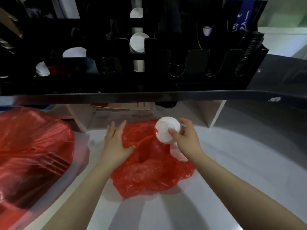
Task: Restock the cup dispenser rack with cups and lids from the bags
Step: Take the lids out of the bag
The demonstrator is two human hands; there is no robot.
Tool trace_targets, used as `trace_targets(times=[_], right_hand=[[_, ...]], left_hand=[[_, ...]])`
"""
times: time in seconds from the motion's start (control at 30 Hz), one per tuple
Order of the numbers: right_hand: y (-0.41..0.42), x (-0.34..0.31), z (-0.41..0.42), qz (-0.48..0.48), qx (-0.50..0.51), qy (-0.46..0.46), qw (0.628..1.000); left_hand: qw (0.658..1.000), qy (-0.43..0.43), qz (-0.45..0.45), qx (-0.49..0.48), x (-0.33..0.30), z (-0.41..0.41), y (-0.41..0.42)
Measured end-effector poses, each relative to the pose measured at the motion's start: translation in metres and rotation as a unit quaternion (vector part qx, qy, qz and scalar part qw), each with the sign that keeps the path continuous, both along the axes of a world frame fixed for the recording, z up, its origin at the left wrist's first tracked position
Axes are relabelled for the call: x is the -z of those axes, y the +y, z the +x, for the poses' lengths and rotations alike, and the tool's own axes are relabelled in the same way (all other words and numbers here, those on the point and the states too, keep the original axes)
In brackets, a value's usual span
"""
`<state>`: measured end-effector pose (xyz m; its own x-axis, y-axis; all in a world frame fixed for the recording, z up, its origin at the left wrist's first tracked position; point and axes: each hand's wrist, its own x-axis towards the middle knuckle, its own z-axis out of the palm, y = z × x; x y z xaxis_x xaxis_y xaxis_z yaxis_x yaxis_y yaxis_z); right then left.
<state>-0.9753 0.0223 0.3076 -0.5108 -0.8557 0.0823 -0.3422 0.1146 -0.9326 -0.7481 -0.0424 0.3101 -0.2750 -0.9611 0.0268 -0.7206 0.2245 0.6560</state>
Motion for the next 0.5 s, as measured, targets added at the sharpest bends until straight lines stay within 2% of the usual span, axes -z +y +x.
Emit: trace_targets(times=[0.07, 0.17, 0.33, 0.5], right_hand=[[0.006, -0.003, -0.020, 0.015, 0.042, -0.069, 0.997], [0.015, -0.004, -0.048, 0.035, 0.090, -0.081, 0.992], [0.023, 0.012, -0.068, 0.047, 0.067, -0.121, 0.989], [0.020, 0.033, -0.062, 0.065, 0.030, -0.090, 0.993]], left_hand=[[0.996, -0.023, -0.085, 0.026, -0.006, -0.015, 0.006], [0.986, -0.037, -0.155, 0.059, -0.007, -0.037, 0.012], [0.988, -0.046, -0.112, 0.099, 0.000, -0.062, 0.017], [0.985, -0.041, -0.046, 0.159, 0.013, -0.082, 0.024]])
